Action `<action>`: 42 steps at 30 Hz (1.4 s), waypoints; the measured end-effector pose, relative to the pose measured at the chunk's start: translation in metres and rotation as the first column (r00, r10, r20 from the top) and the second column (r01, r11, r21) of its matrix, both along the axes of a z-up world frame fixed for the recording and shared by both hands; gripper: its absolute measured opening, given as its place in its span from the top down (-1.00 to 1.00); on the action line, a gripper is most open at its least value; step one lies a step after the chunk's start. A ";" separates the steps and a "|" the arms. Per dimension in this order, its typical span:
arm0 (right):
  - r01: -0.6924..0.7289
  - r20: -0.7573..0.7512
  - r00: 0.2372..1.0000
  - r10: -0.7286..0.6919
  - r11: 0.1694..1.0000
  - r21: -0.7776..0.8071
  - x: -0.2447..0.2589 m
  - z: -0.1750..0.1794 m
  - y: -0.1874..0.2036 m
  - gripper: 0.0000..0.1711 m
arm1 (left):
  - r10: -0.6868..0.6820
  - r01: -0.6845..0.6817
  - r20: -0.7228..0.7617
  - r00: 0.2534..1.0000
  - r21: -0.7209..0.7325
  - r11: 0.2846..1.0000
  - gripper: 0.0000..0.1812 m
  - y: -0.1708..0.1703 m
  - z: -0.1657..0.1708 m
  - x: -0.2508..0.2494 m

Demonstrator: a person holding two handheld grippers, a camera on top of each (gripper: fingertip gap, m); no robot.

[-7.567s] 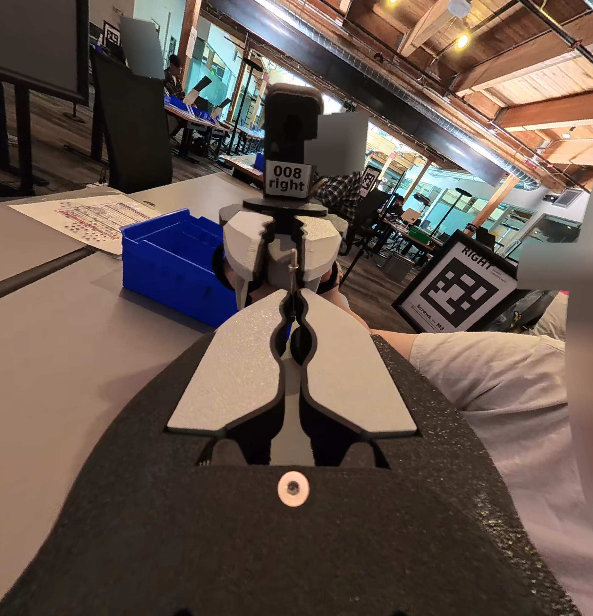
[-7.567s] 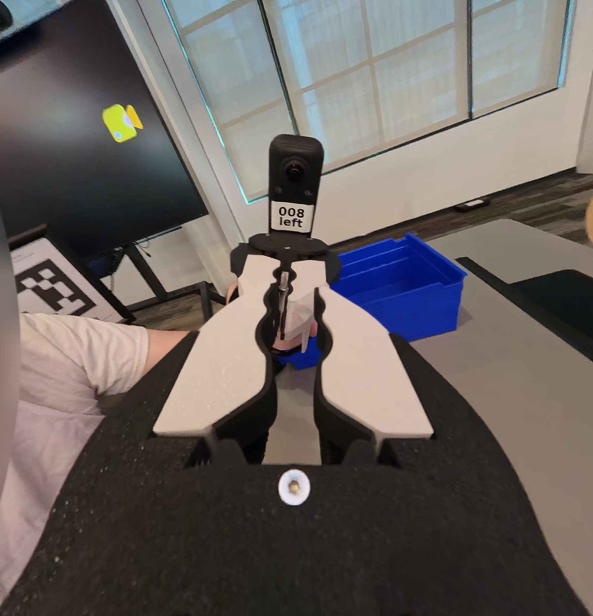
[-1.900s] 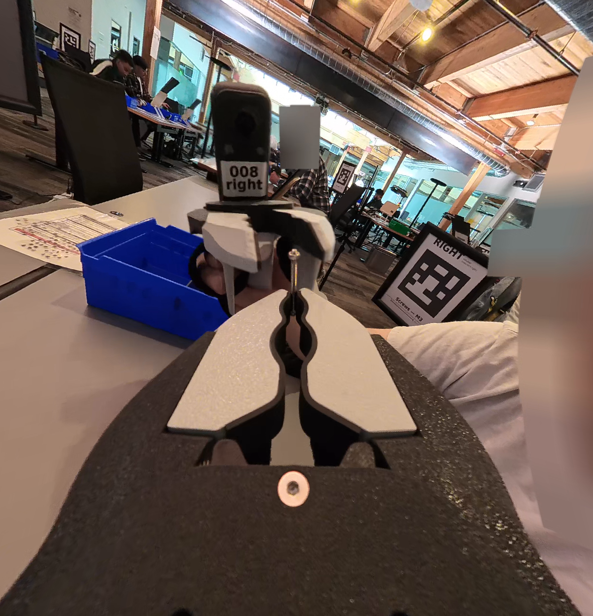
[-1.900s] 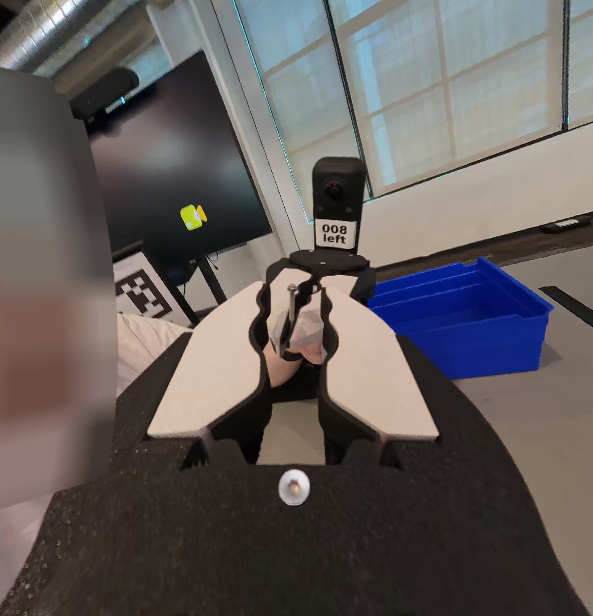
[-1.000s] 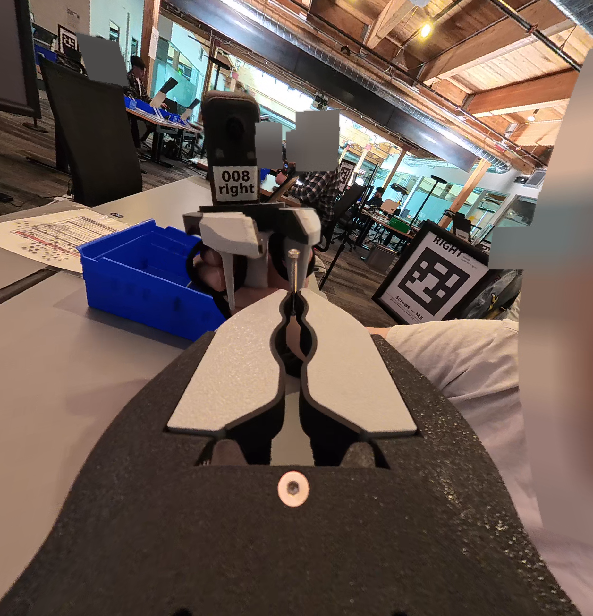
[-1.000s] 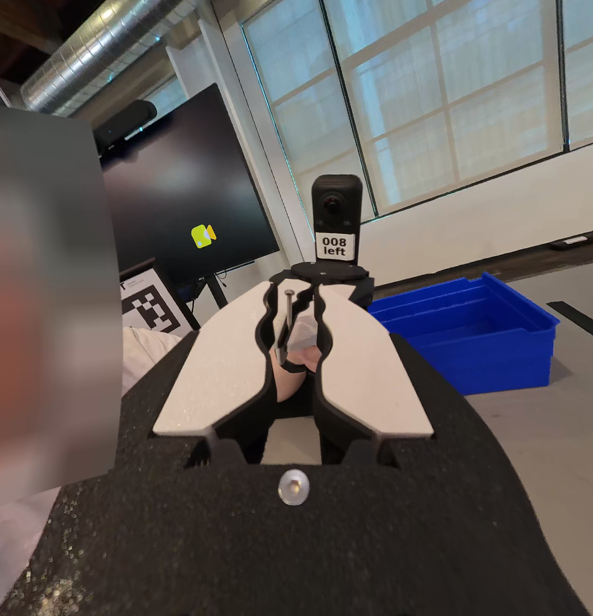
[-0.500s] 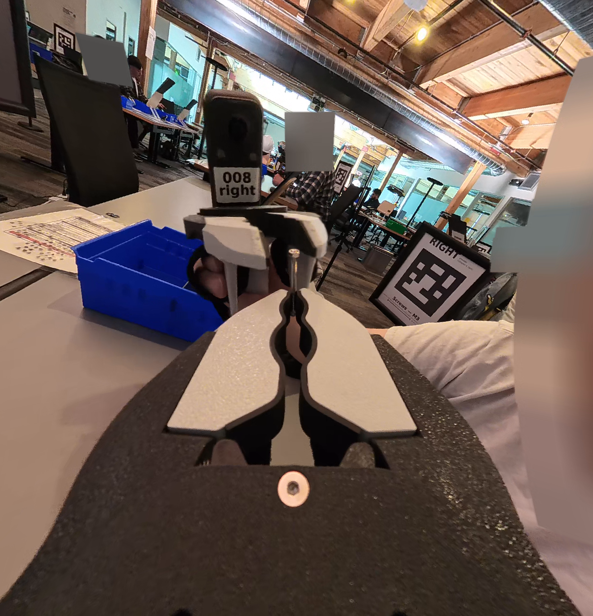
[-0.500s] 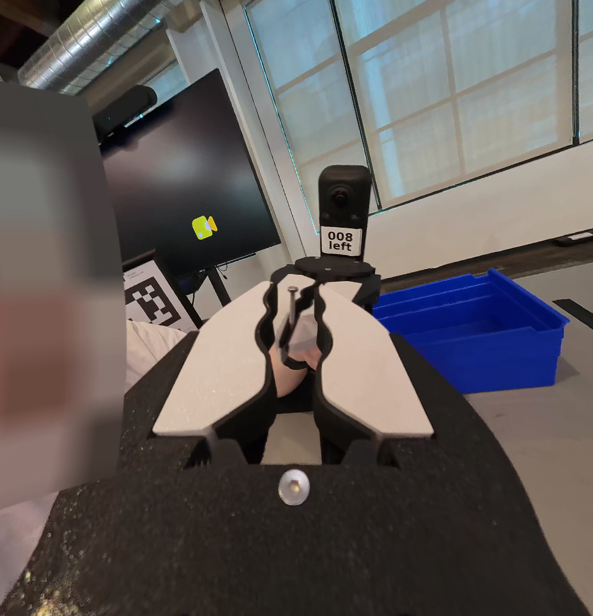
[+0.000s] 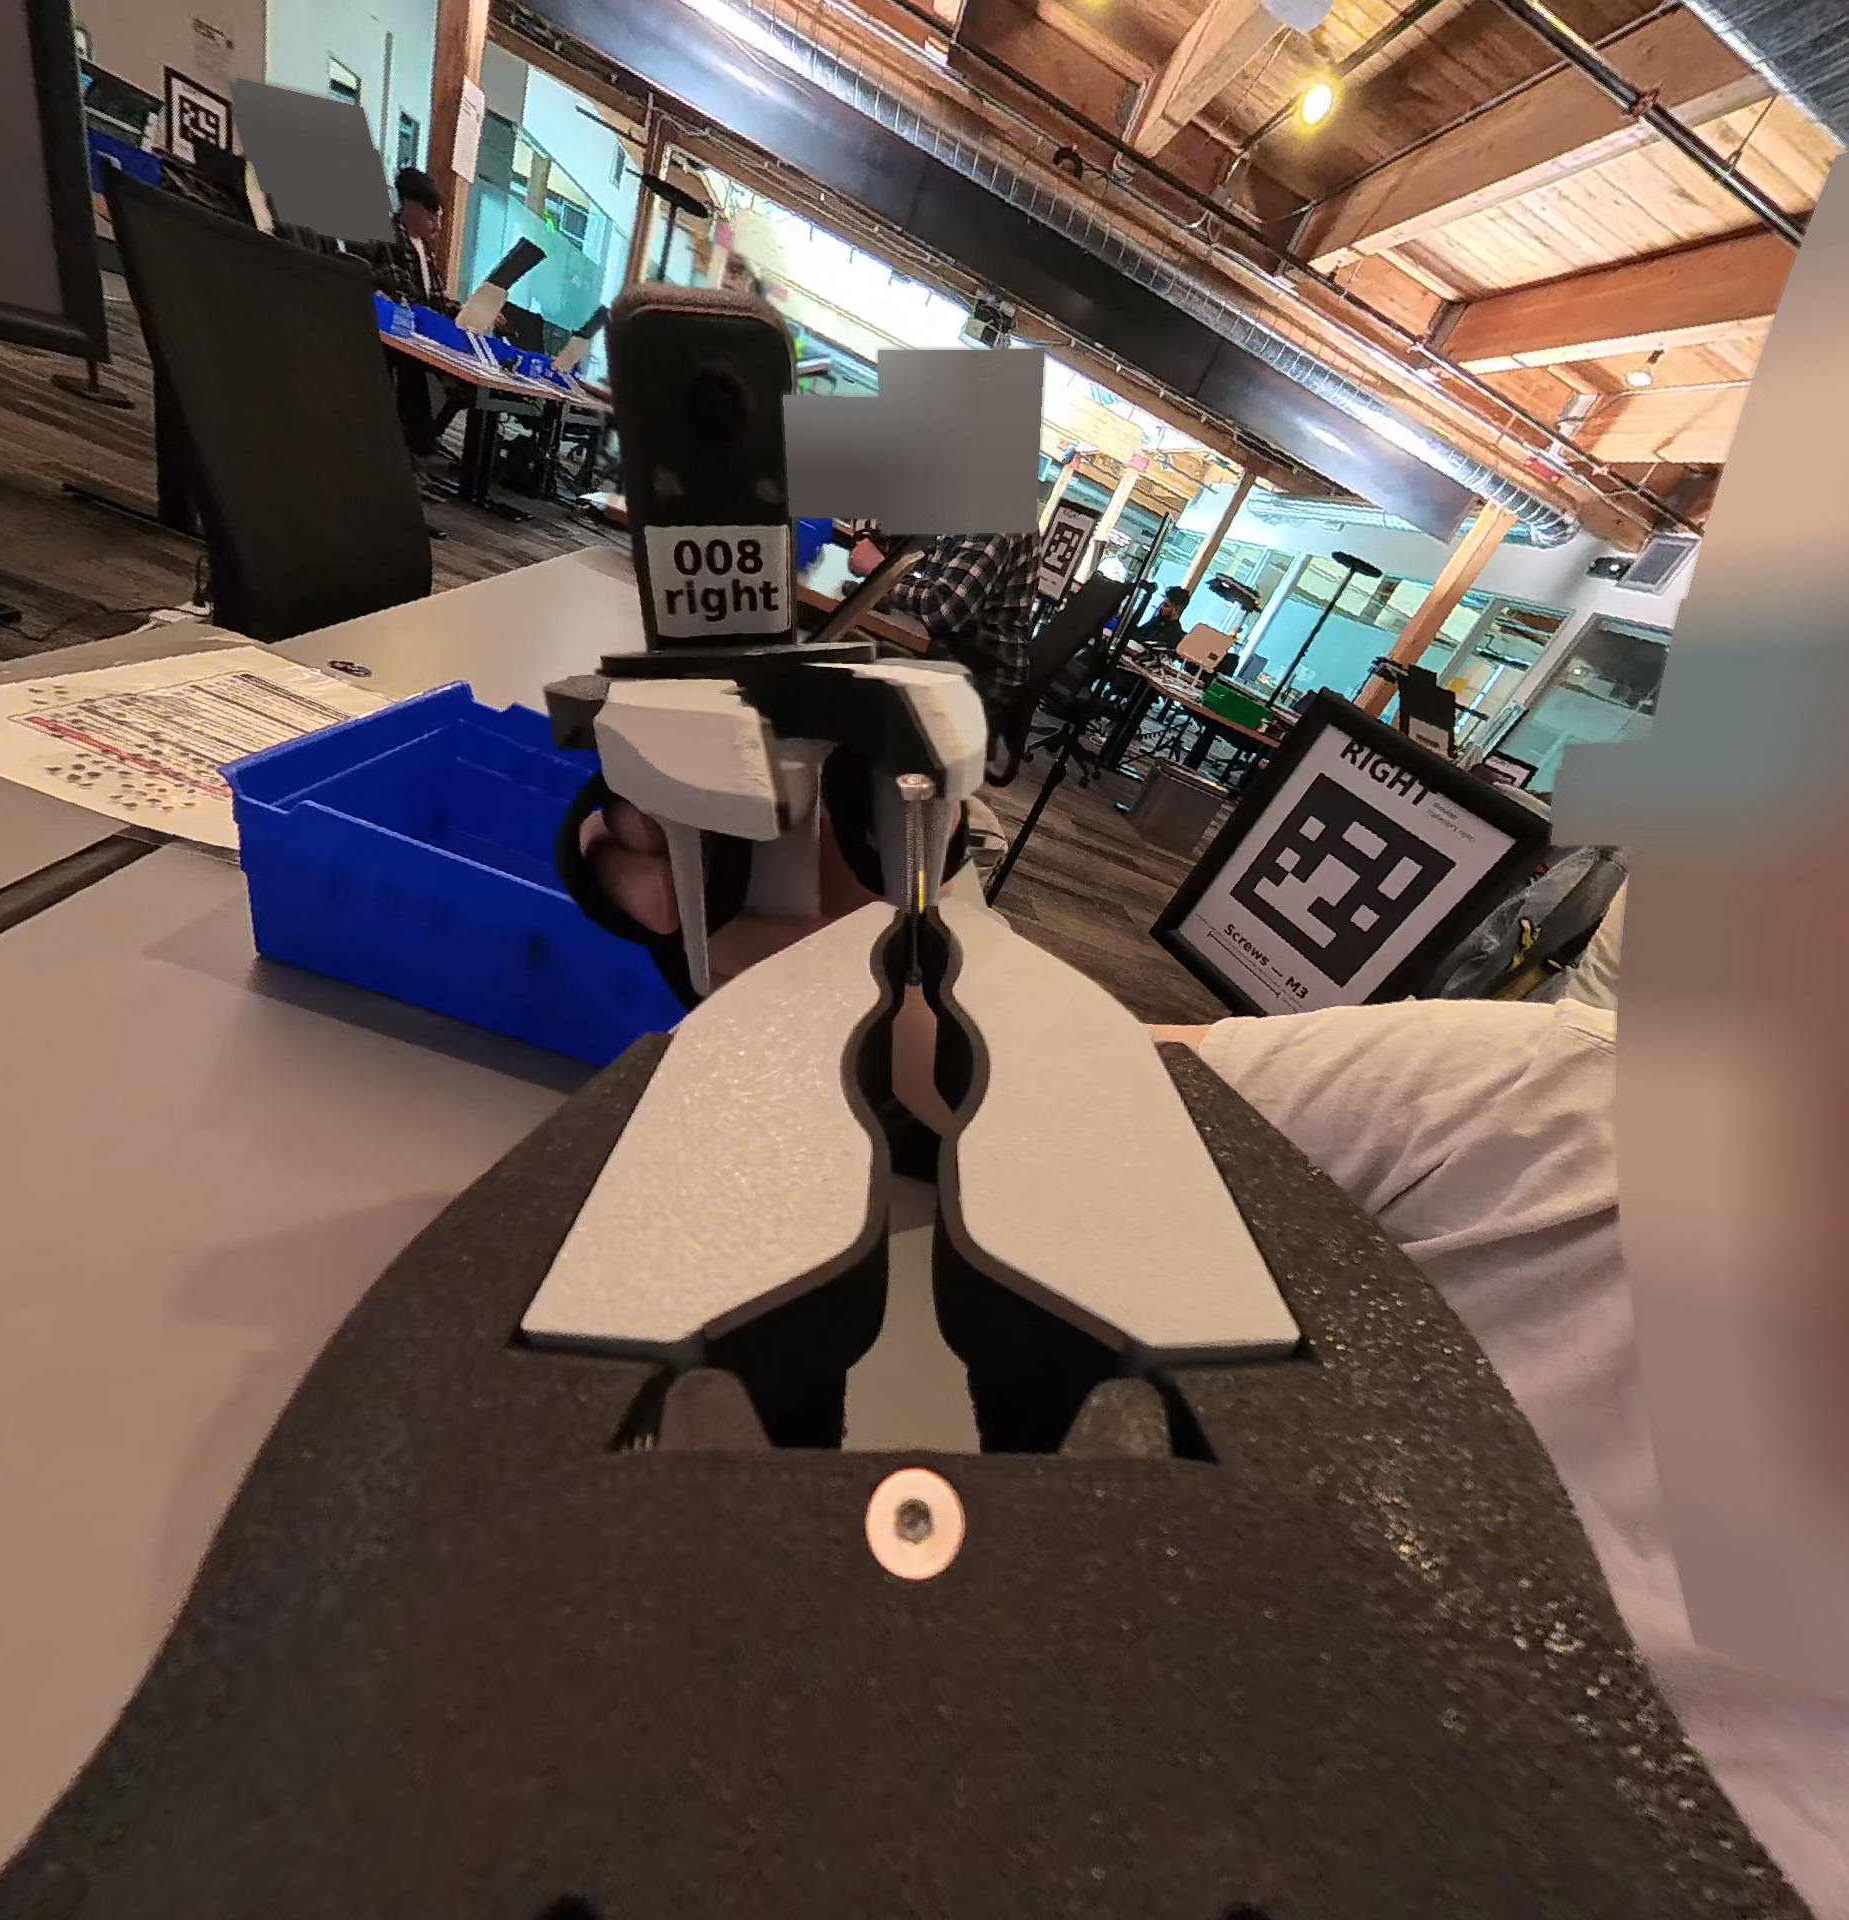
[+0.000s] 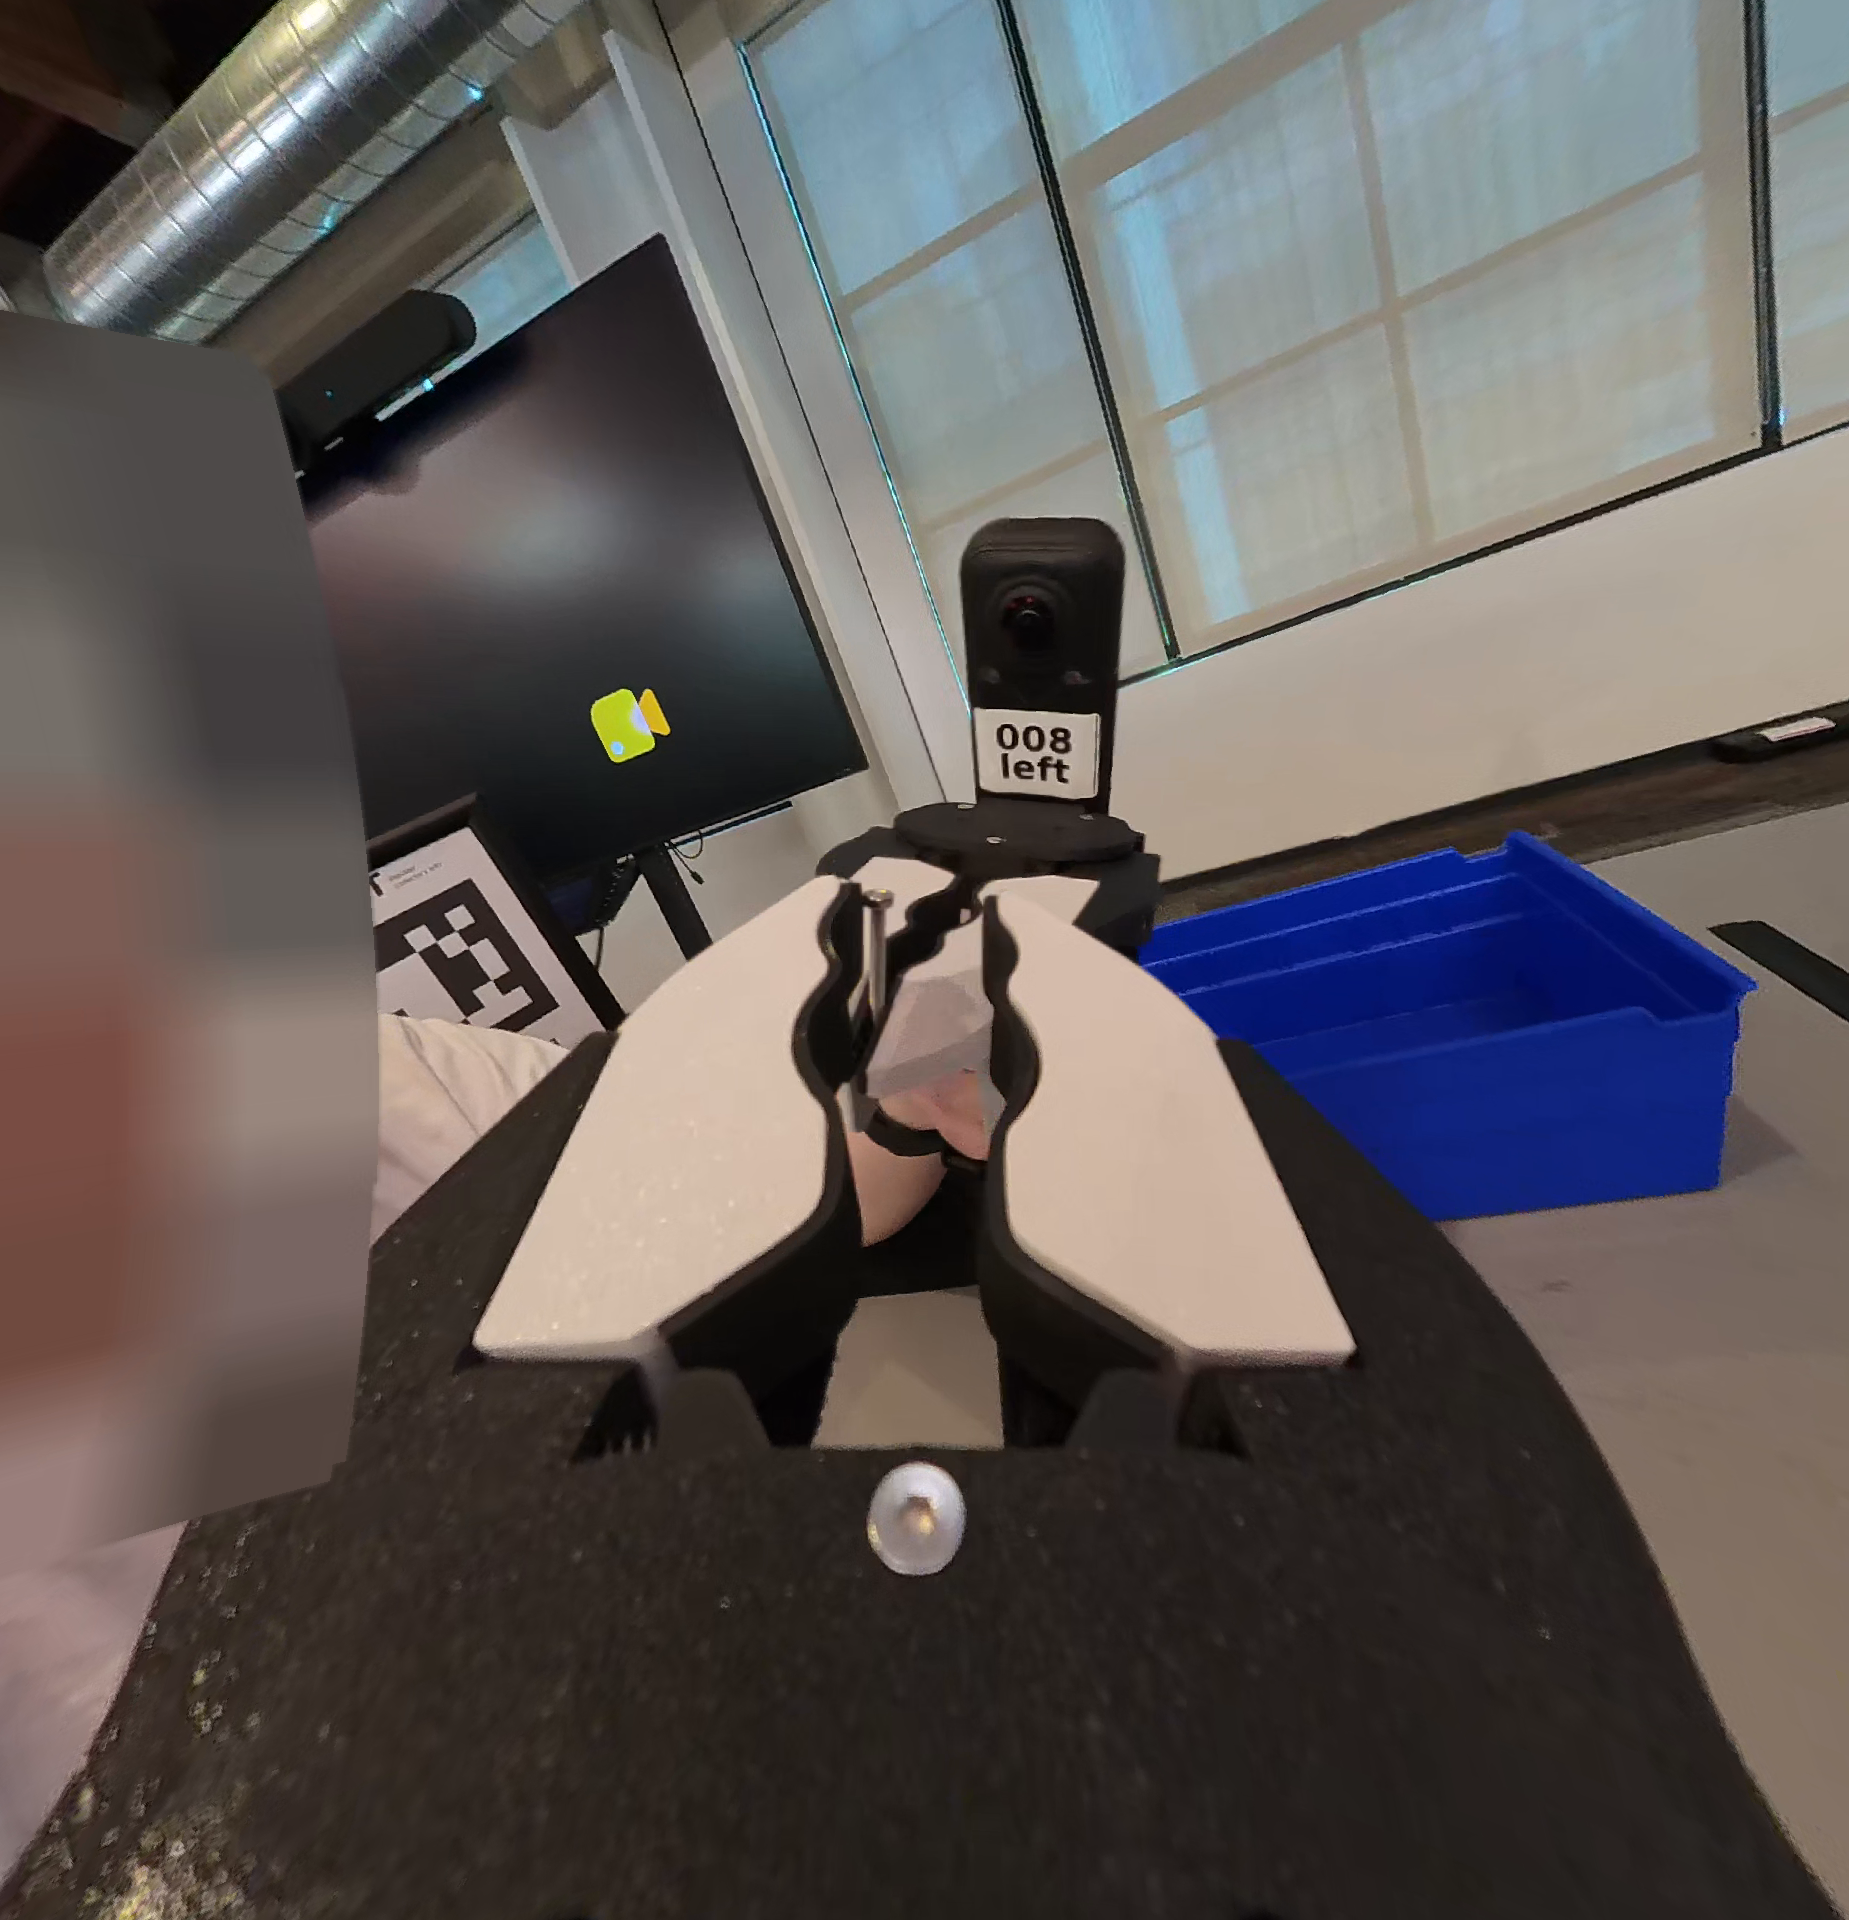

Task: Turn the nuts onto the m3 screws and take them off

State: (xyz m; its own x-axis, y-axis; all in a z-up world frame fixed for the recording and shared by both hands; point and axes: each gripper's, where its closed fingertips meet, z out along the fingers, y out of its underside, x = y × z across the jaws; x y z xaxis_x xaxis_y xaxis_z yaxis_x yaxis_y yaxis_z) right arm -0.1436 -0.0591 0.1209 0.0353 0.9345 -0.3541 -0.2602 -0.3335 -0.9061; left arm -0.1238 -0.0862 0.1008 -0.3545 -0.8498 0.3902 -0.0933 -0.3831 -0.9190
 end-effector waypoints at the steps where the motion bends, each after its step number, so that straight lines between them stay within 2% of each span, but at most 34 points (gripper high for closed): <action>1: -0.007 -0.008 1.000 0.007 1.000 -0.010 0.002 -0.001 0.001 0.75 | 0.008 -0.008 0.000 1.000 0.002 1.000 0.98 0.001 0.000 0.000; 2: -0.001 -0.012 1.000 0.001 1.000 -0.021 0.005 -0.002 0.005 0.80 | 0.002 -0.002 0.005 1.000 -0.002 1.000 0.98 0.001 0.001 -0.001; 25: -0.024 -0.013 1.000 0.023 1.000 -0.009 -0.001 0.003 -0.005 0.75 | -0.005 0.005 0.005 1.000 -0.001 1.000 0.98 0.000 0.001 -0.001; 32: -0.010 -0.032 0.999 0.008 0.999 -0.037 0.007 0.001 0.003 0.80 | -0.001 0.001 0.010 1.000 -0.003 1.000 0.98 0.000 0.003 -0.002; 42: -0.041 -0.026 0.999 0.041 0.999 -0.005 -0.002 0.005 -0.008 0.75 | -0.006 0.006 0.000 1.000 0.003 1.000 0.98 -0.002 0.000 0.000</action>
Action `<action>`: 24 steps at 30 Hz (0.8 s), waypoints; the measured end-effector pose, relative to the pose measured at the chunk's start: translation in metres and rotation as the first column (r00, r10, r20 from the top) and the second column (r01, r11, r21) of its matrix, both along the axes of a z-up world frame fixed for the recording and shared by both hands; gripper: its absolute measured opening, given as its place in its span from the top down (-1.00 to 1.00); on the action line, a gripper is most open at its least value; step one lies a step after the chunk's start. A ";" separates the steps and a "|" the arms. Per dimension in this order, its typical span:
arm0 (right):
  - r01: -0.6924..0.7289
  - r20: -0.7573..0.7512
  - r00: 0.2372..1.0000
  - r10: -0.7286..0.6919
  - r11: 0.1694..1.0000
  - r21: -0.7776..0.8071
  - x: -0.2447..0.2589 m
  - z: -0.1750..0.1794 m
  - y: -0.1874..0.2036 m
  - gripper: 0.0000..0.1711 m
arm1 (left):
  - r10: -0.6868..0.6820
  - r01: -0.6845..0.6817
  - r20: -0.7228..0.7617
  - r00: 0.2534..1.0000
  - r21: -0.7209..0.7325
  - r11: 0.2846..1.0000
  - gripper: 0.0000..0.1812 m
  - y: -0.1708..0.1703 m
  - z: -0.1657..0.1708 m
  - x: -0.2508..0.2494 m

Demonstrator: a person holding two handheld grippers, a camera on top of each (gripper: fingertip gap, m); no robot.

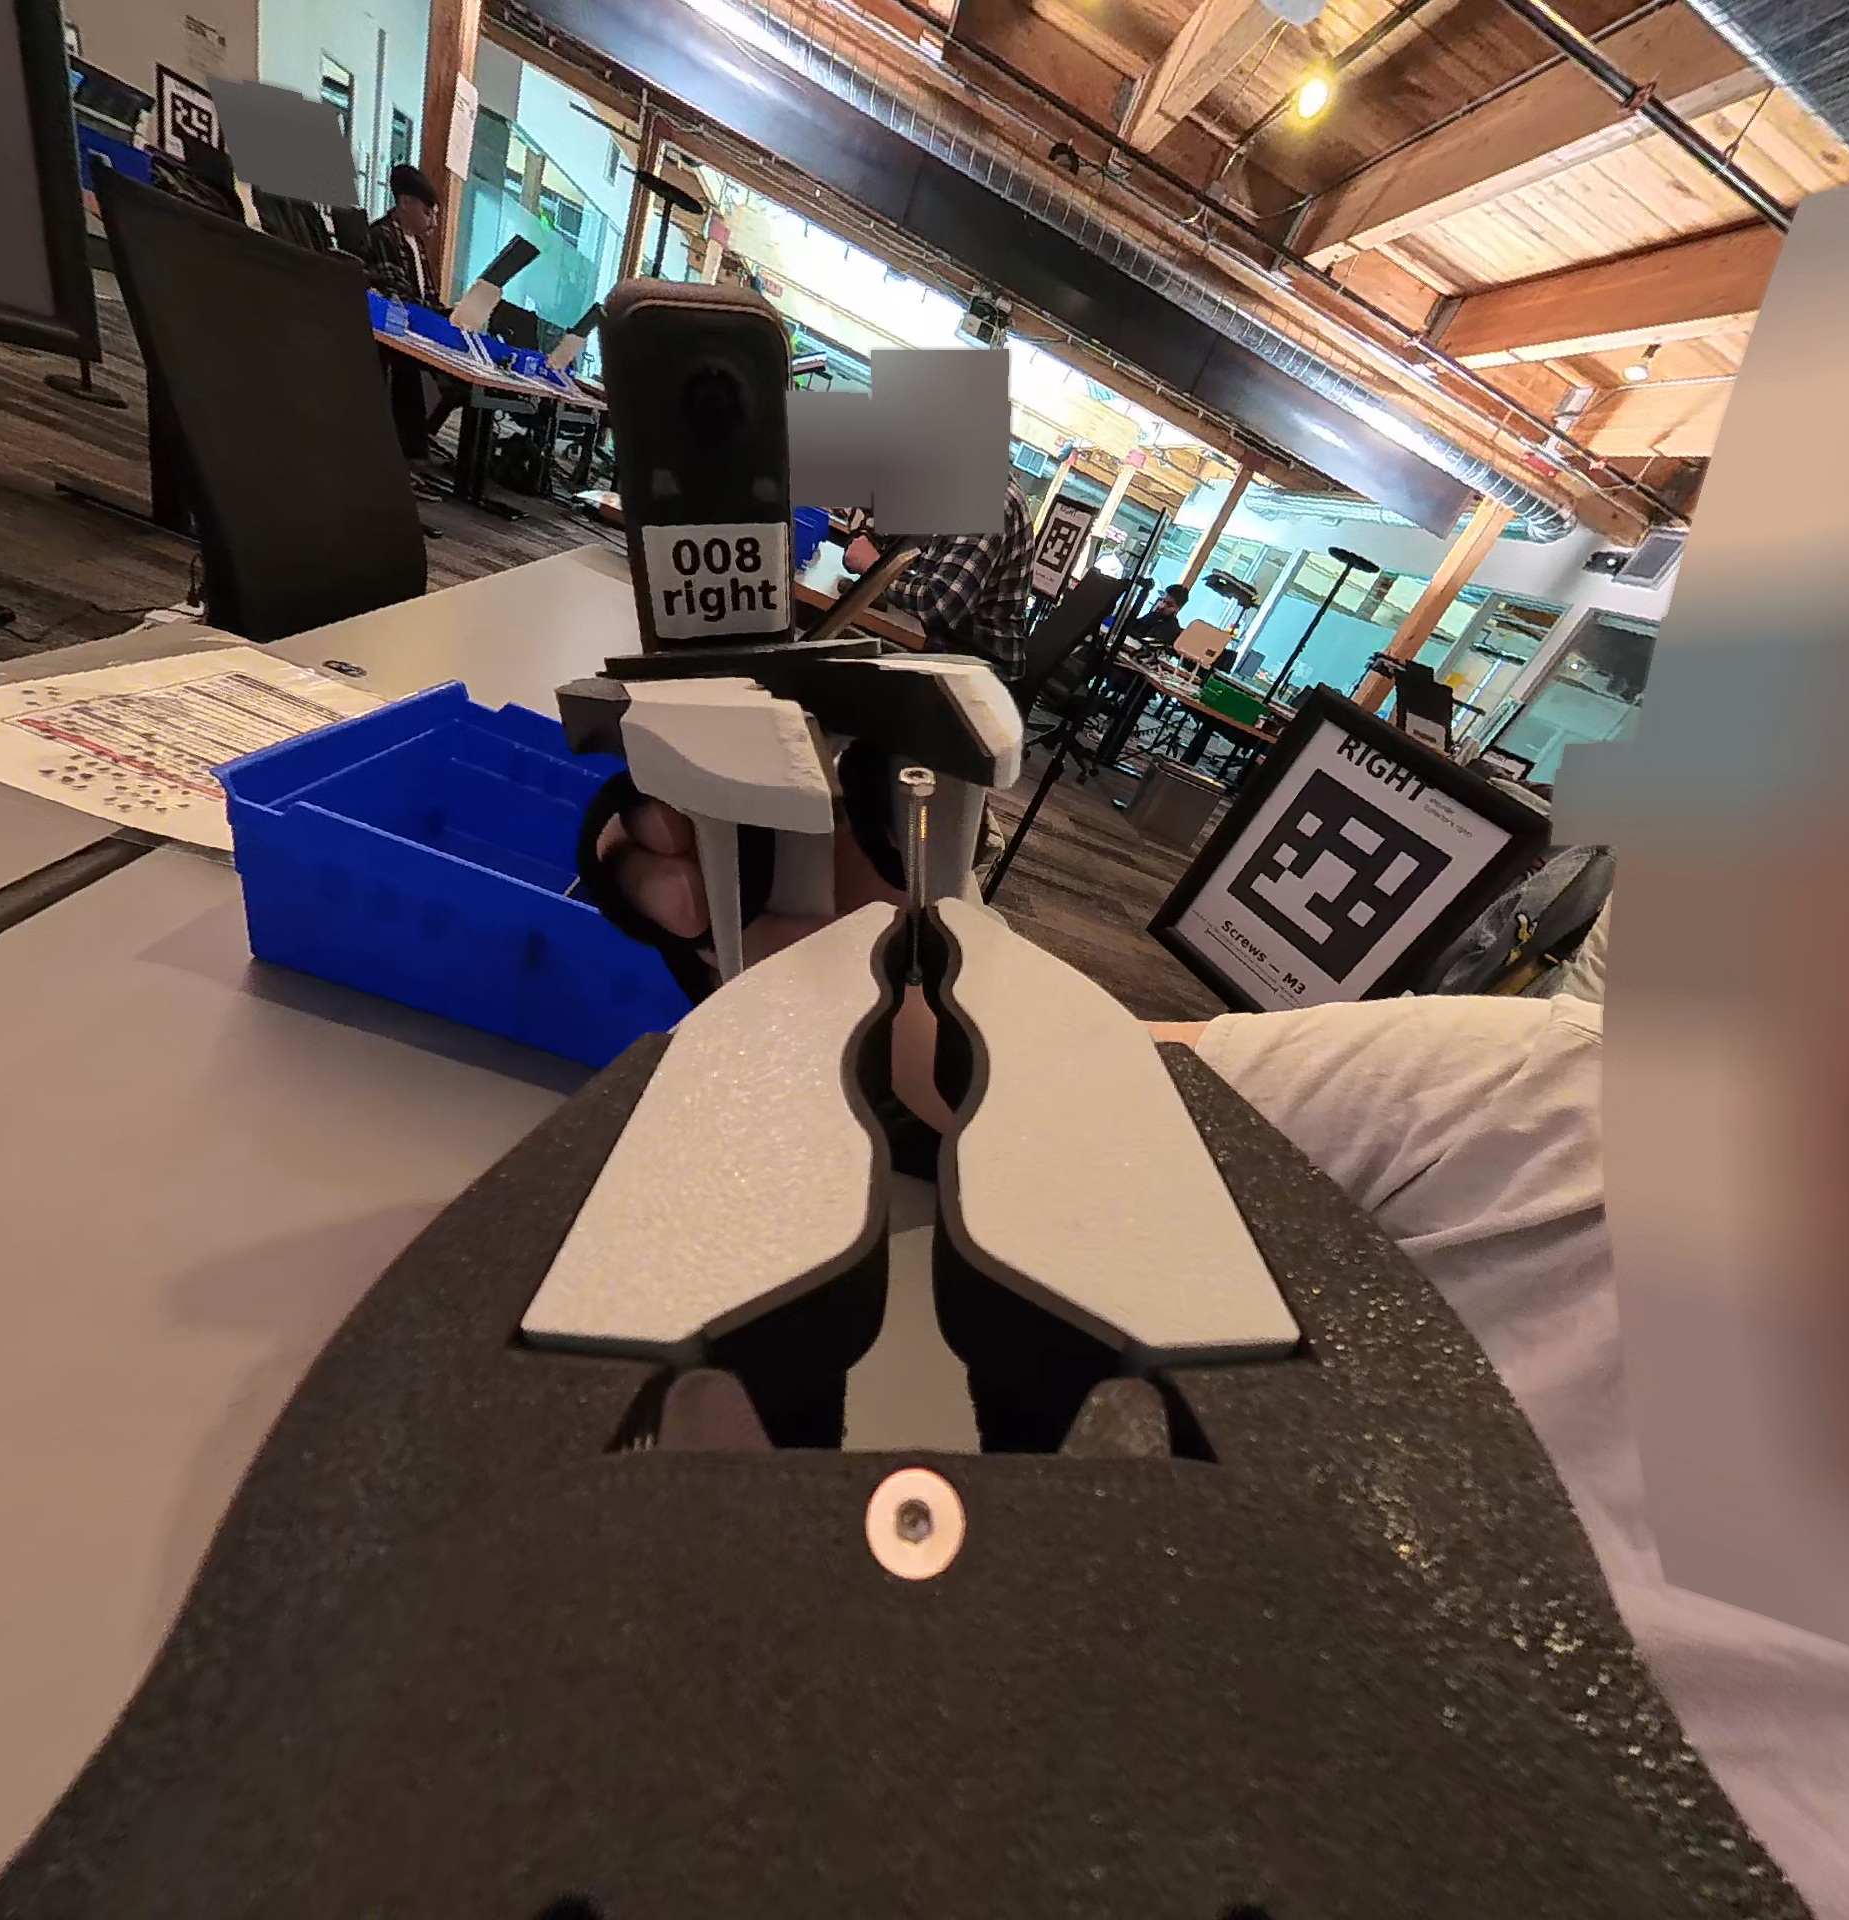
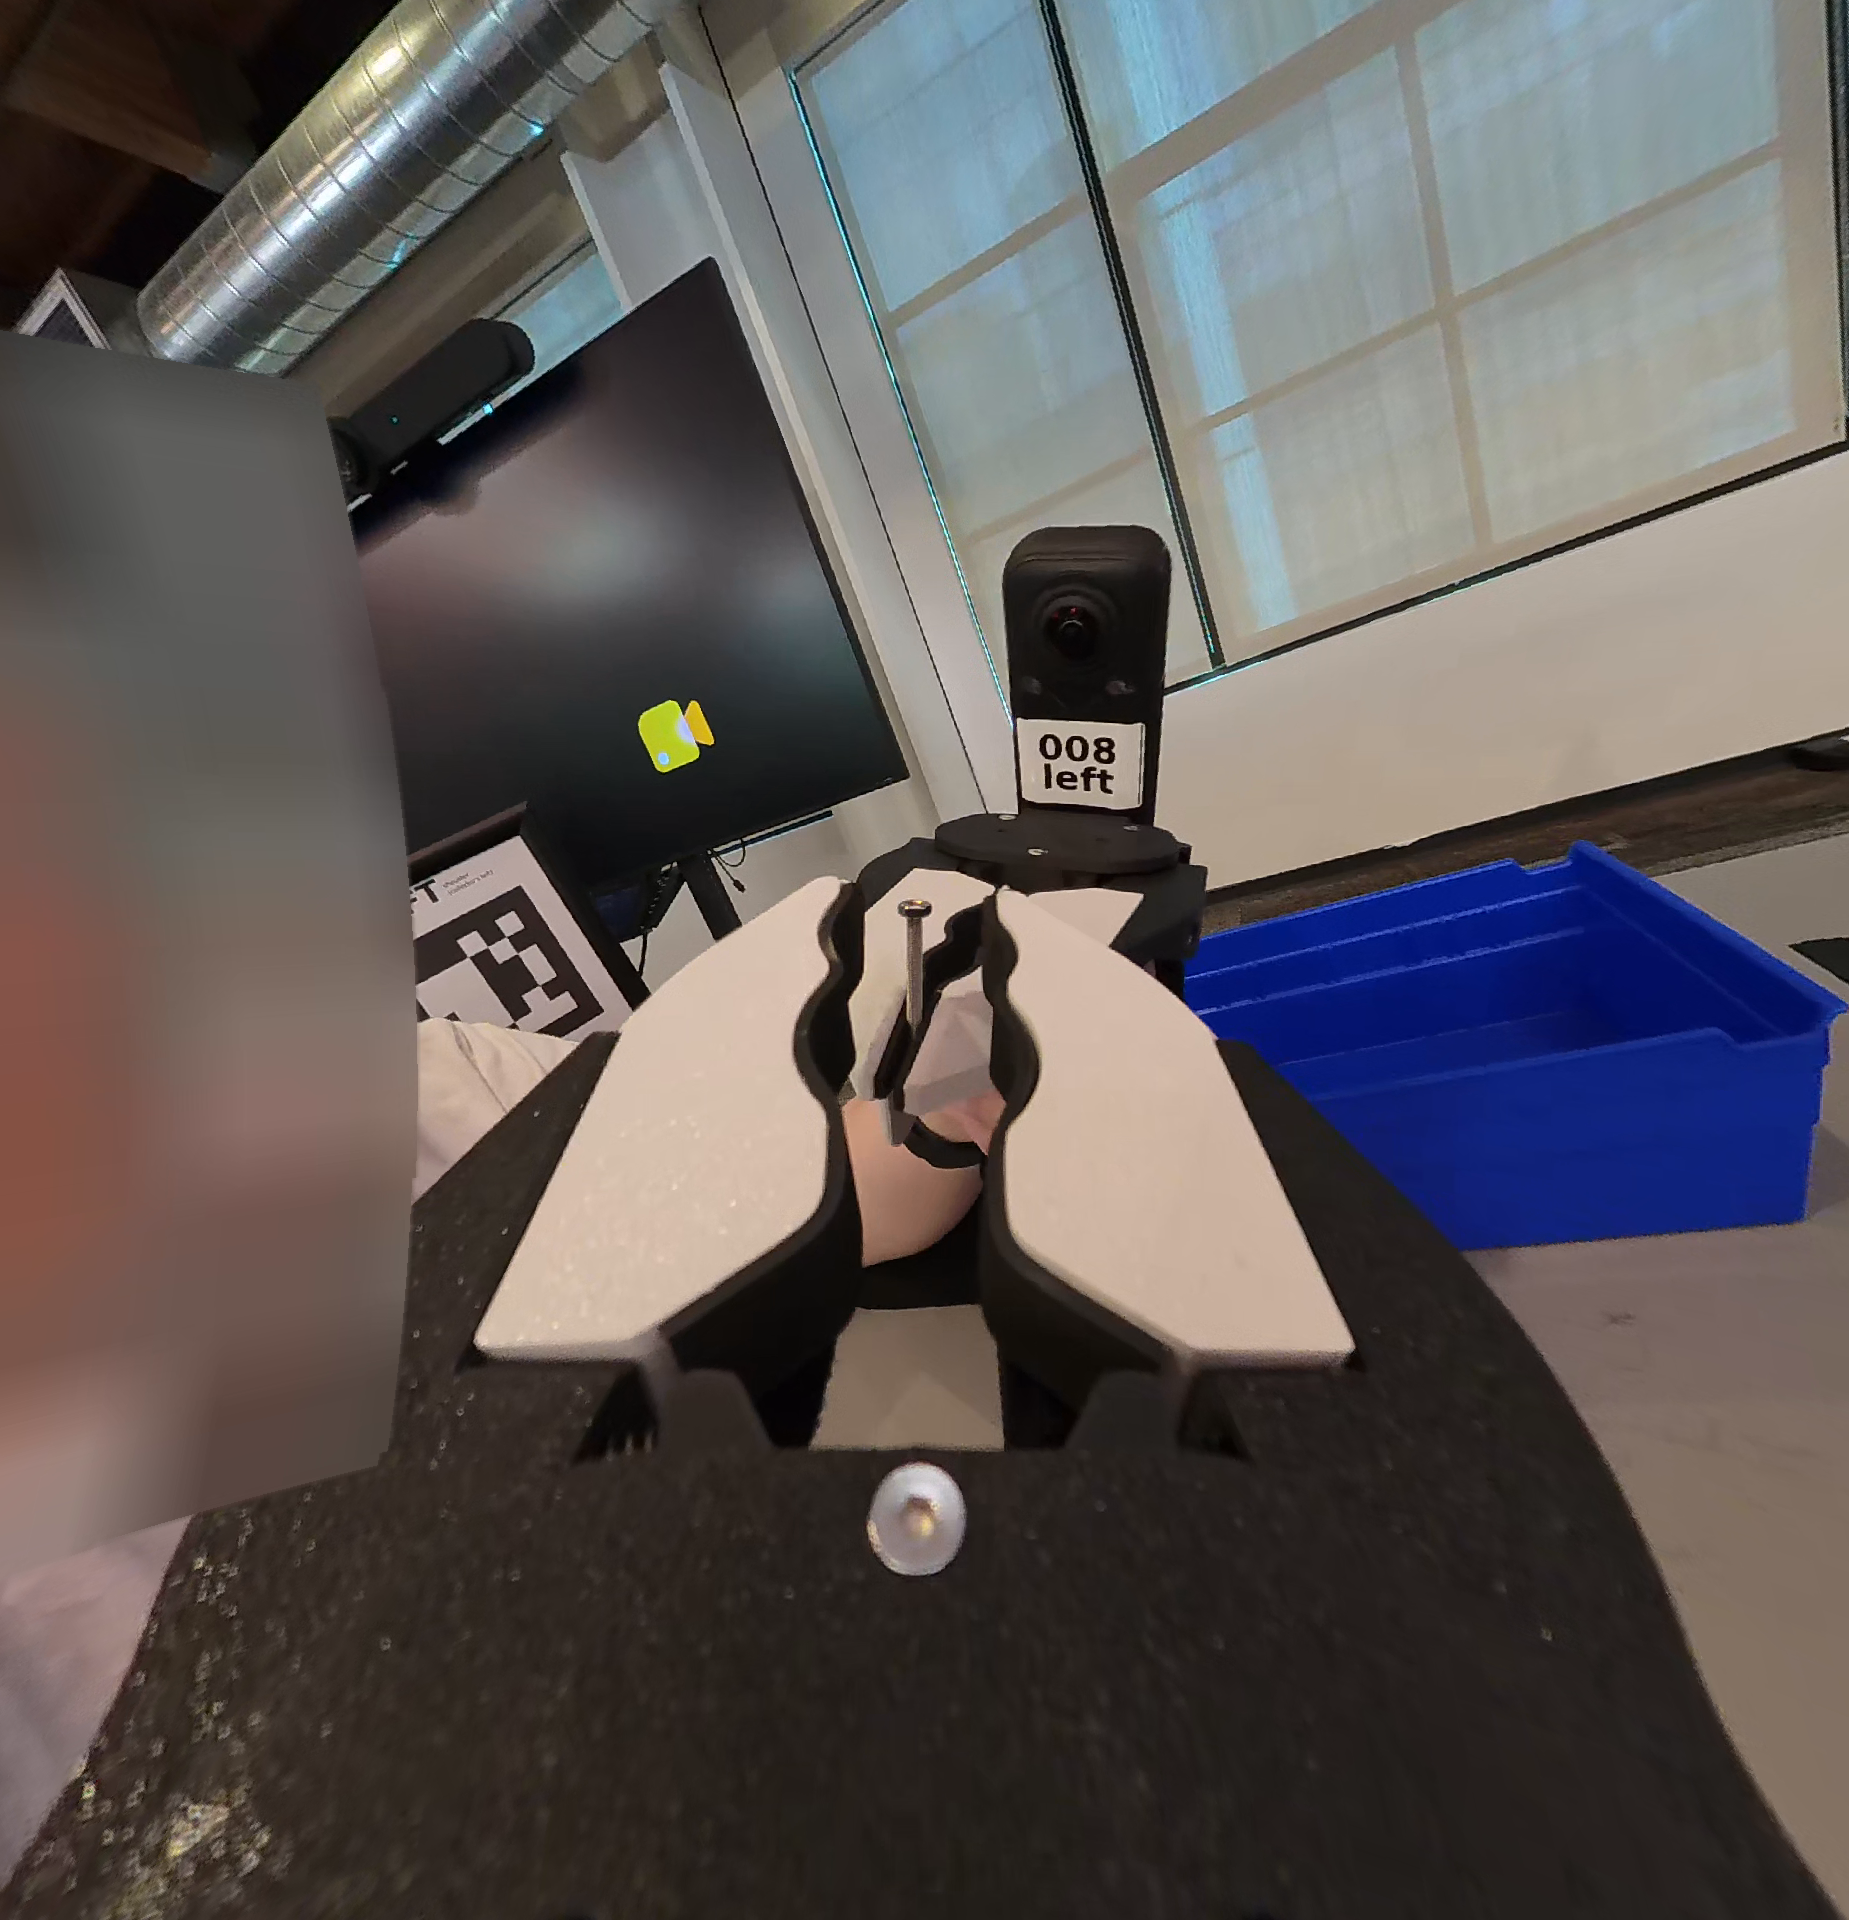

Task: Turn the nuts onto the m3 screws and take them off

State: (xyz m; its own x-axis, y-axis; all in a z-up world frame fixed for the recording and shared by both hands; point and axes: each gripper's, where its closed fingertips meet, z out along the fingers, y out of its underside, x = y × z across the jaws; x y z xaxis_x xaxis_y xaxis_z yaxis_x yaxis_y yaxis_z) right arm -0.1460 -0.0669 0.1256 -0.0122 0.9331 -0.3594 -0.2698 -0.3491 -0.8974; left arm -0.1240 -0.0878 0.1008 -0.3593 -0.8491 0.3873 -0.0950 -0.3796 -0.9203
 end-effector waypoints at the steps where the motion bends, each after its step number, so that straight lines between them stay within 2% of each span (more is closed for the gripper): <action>1: 0.000 0.001 1.000 0.000 1.000 0.001 0.001 0.000 0.000 0.76 | 0.000 0.000 0.001 1.000 0.000 1.000 0.98 0.000 0.000 0.000; 16: -0.022 0.005 1.000 0.022 1.000 0.006 0.000 -0.001 -0.002 0.93 | -0.004 0.004 -0.006 1.000 -0.002 1.000 0.98 -0.001 -0.001 0.001; 24: -0.046 -0.021 0.999 0.046 0.999 -0.003 0.001 0.001 -0.002 0.93 | -0.029 0.029 -0.013 0.999 -0.013 0.999 0.98 -0.003 -0.002 0.000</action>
State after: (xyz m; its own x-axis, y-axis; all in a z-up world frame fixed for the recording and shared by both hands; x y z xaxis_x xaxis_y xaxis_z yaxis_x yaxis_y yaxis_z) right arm -0.1449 -0.0693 0.1261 -0.0623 0.9301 -0.3619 -0.2722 -0.3647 -0.8905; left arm -0.1235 -0.0909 0.0987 -0.3785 -0.8334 0.4027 -0.1185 -0.3878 -0.9141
